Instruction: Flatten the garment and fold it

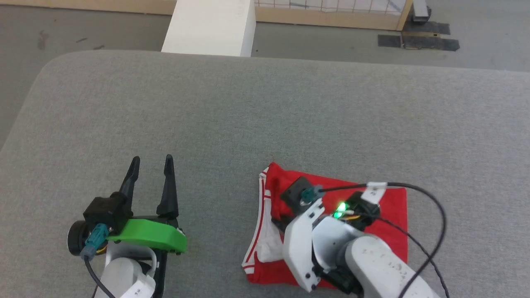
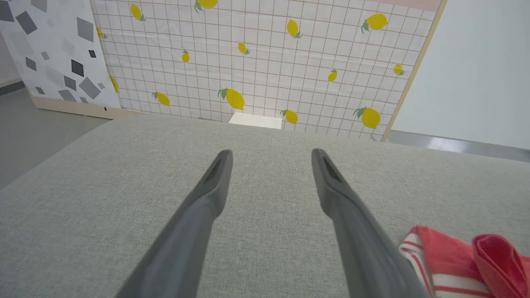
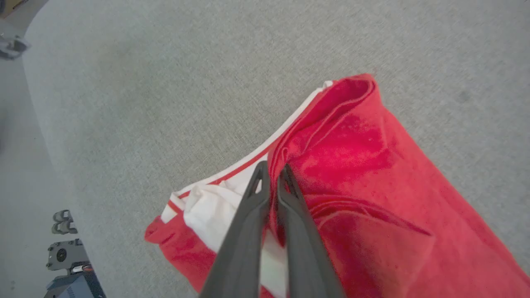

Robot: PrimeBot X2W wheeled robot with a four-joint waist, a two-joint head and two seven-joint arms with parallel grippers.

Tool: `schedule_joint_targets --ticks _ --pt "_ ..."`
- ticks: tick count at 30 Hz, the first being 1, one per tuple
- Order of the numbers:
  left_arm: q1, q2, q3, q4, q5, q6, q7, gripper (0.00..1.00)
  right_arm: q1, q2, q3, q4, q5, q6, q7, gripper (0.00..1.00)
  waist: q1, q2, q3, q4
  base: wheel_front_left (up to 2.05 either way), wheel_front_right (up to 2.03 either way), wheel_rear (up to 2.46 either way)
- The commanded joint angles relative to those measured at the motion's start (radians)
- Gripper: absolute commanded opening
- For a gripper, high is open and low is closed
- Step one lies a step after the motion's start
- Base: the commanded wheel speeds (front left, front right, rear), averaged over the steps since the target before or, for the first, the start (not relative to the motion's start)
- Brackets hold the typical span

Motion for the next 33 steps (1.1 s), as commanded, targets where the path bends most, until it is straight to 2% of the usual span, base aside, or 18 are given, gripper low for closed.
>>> schedule_joint_targets --ticks 1,6,12,18,22,24,29,33 --pt "-0.019 -0.005 -0.004 0.002 -0.01 0.008 -0.004 1.0 -0.019 0.002 0.018 0.028 0.016 -0.002 -0.004 1.0 -0.0001 0.0 0.007 0.008 0.0 0.0 0.0" --pt "-0.01 -0.005 0.002 0.004 -0.012 0.015 -0.004 1.0 -0.026 0.002 0.014 0.042 0.082 -0.002 -0.042 1.0 -0.0001 0.0 -0.008 -0.004 0.0 0.0 0.0" --pt "0.007 -0.005 0.017 -0.003 -0.004 0.015 -0.004 1.0 0.02 0.002 -0.104 -0.094 0.165 -0.002 -0.263 1.0 -0.0001 0.0 -0.038 -0.043 0.0 0.0 0.0" --pt "0.022 -0.005 0.034 -0.011 0.008 0.007 -0.004 1.0 0.121 0.002 -0.307 -0.256 0.071 -0.002 -0.476 1.0 -0.0001 0.0 -0.061 -0.093 0.0 0.0 0.0" --pt "0.024 -0.005 0.038 -0.013 0.011 0.003 -0.004 1.0 0.214 0.002 -0.461 -0.339 0.013 -0.002 -0.56 1.0 -0.0001 0.0 -0.069 -0.113 0.0 0.0 0.0" --pt "0.025 -0.005 0.037 -0.015 0.011 0.003 -0.004 1.0 0.261 0.002 -0.531 -0.357 0.018 -0.002 -0.588 1.0 -0.0001 0.0 -0.071 -0.12 0.0 0.0 0.0" --pt "0.026 -0.005 0.033 -0.016 0.011 0.001 -0.004 1.0 0.347 0.002 -0.636 -0.306 0.063 -0.002 -0.566 1.0 -0.0001 0.0 -0.068 -0.128 0.0 0.0 0.0" --pt "0.026 -0.005 0.029 -0.015 0.012 0.0 -0.004 1.0 0.386 0.002 -0.635 -0.219 0.162 -0.002 -0.421 1.0 -0.0001 0.0 -0.068 -0.127 0.0 0.0 0.0"
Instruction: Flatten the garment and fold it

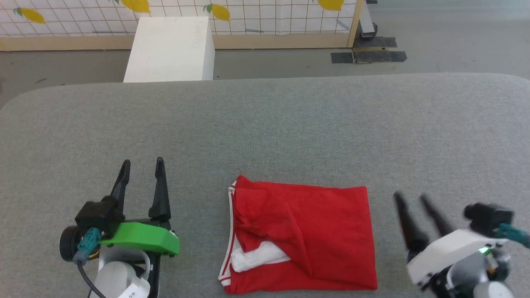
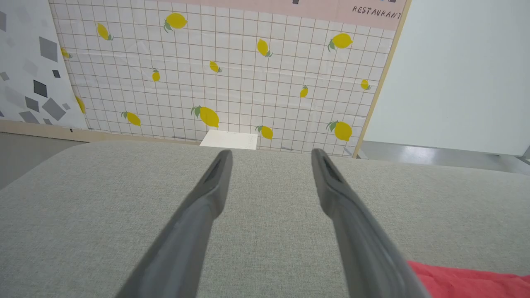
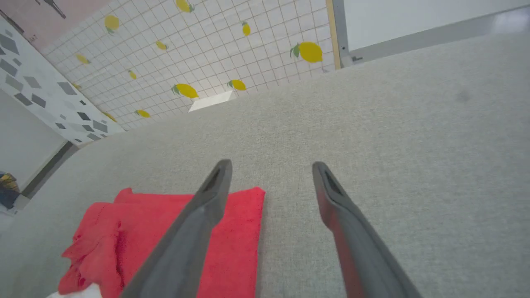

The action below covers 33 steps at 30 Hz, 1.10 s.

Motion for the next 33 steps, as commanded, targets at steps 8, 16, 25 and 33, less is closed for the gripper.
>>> schedule_joint_targets --ticks 8,16,25,33 --pt "0.007 -0.004 -0.003 0.003 0.004 -0.008 -0.004 1.0 0.0 0.002 0.053 0.127 0.185 -0.002 0.247 1.0 0.0 -0.0001 0.008 0.022 0.0 0.0 0.0" --pt "0.008 -0.004 -0.019 0.011 -0.005 -0.002 -0.004 1.0 -0.077 0.002 0.093 0.268 0.246 -0.002 0.33 1.0 0.0 -0.0001 0.009 0.06 0.0 0.0 0.0" --pt "0.024 -0.004 -0.012 0.012 -0.006 0.004 -0.004 1.0 -0.134 0.002 0.116 0.291 0.146 -0.002 0.344 0.0 0.0 -0.0001 -0.004 0.063 0.0 0.0 0.0" --pt "0.041 -0.004 0.004 -0.011 -0.002 0.008 -0.004 1.0 -0.244 0.0 0.2 0.078 -0.246 -0.002 0.407 0.0 0.0 -0.0001 -0.005 -0.018 0.0 0.0 0.0"
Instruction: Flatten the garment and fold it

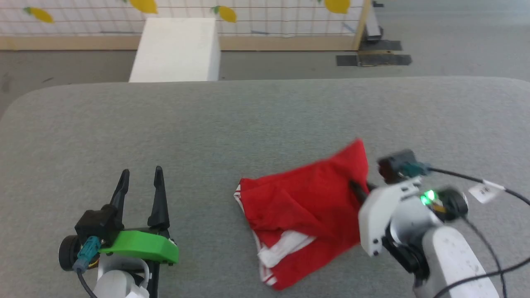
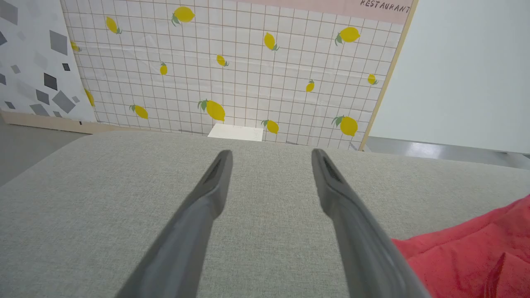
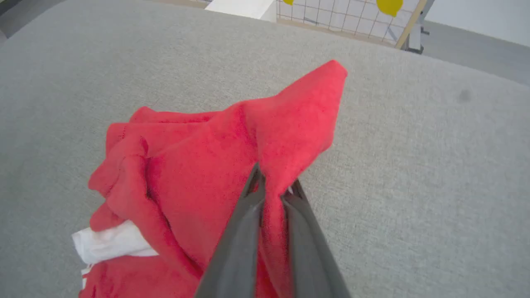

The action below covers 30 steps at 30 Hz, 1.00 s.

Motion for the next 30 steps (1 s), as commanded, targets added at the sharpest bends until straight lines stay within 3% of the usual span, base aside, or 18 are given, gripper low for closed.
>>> schedule_joint_targets --ticks 1,8,16,23,30 --pt "0.005 -0.003 0.002 -0.008 -0.001 0.005 -0.004 1.0 -0.034 -0.015 0.025 -0.029 -0.059 -0.002 0.009 0.0 0.0 0.0 0.005 -0.047 0.0 0.0 0.0" --pt "-0.017 -0.003 0.009 -0.029 0.007 0.003 -0.004 1.0 -0.153 -0.168 0.119 -0.065 -0.134 -0.002 0.023 0.0 0.0 0.0 0.043 -0.162 0.0 0.0 0.0" --pt "-0.079 0.011 0.017 -0.056 0.039 -0.006 -0.004 1.0 -0.284 -0.358 0.107 0.043 -0.105 -0.002 -0.035 0.0 0.0 0.0 0.143 -0.299 0.0 0.0 0.0" --pt "-0.139 0.038 0.01 -0.086 0.063 -0.01 -0.004 1.0 -0.372 -0.466 0.032 0.193 -0.132 -0.002 -0.114 0.0 0.0 0.0 0.243 -0.331 0.0 0.0 0.0" --pt "-0.205 0.068 -0.014 -0.098 0.077 -0.016 -0.004 1.0 -0.462 -0.521 -0.099 0.376 -0.213 -0.002 -0.246 0.0 0.0 0.0 0.344 -0.3 0.0 0.0 0.0"
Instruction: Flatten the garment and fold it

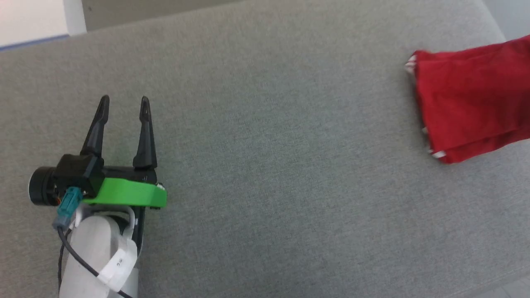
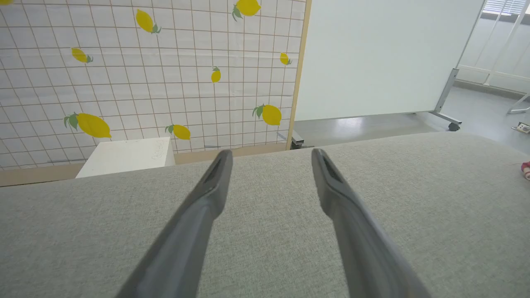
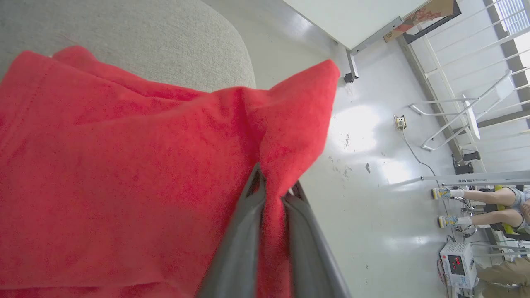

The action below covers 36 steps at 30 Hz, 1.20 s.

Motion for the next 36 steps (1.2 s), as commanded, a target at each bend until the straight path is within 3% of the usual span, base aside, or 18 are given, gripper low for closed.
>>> schedule_joint_targets --ticks 1,8,9,10,11,17,23,28,36 --pt "-0.021 0.013 -0.004 -0.003 0.007 -0.004 -0.003 1.0 -0.027 0.003 -0.023 0.02 -0.017 -0.002 -0.021 0.0 -0.0001 -0.0001 0.066 0.01 0.0 0.0 0.0" --pt "-0.037 0.024 -0.01 0.0 0.008 0.0 -0.003 1.0 -0.068 0.034 -0.137 0.118 -0.097 -0.002 -0.113 0.0 -0.0001 -0.0001 0.094 0.047 0.0 0.0 0.0" --pt "-0.036 0.024 -0.01 0.001 0.007 0.001 -0.003 1.0 -0.07 0.041 -0.154 0.127 -0.106 -0.002 -0.119 0.06 -0.0001 -0.0001 0.091 0.05 0.0 0.0 0.0" --pt "-0.034 0.022 -0.011 0.004 0.005 0.002 -0.003 1.0 -0.069 0.048 -0.168 0.141 -0.118 -0.002 -0.127 0.45 -0.0001 -0.0001 0.085 0.055 0.0 0.0 0.0" --pt "-0.032 0.021 -0.011 0.008 0.005 0.003 -0.003 1.0 -0.068 0.058 -0.187 0.153 -0.12 -0.002 -0.127 1.0 -0.0001 -0.0001 0.078 0.059 0.0 0.0 0.0" --pt "0.001 -0.002 -0.014 0.032 -0.016 0.01 -0.003 1.0 -0.034 0.113 -0.289 0.157 -0.125 -0.002 -0.209 1.0 -0.0001 -0.0001 -0.023 0.088 0.0 0.0 0.0" --pt "0.053 -0.033 -0.021 0.065 -0.052 0.012 -0.003 1.0 0.069 0.164 -0.311 0.078 -0.061 -0.002 -0.318 1.0 -0.0001 -0.0001 -0.153 0.133 0.0 0.0 0.0" --pt "0.1 -0.048 -0.031 0.094 -0.088 0.01 -0.004 1.0 0.188 0.22 -0.308 -0.057 0.018 -0.002 -0.386 1.0 -0.0001 -0.0001 -0.249 0.181 0.0 0.0 0.0" --pt "0.145 -0.056 -0.054 0.135 -0.12 0.003 -0.004 1.0 0.405 0.356 -0.278 -0.332 0.091 -0.002 -0.405 1.0 -0.0001 -0.0001 -0.325 0.254 0.0 0.0 0.0"
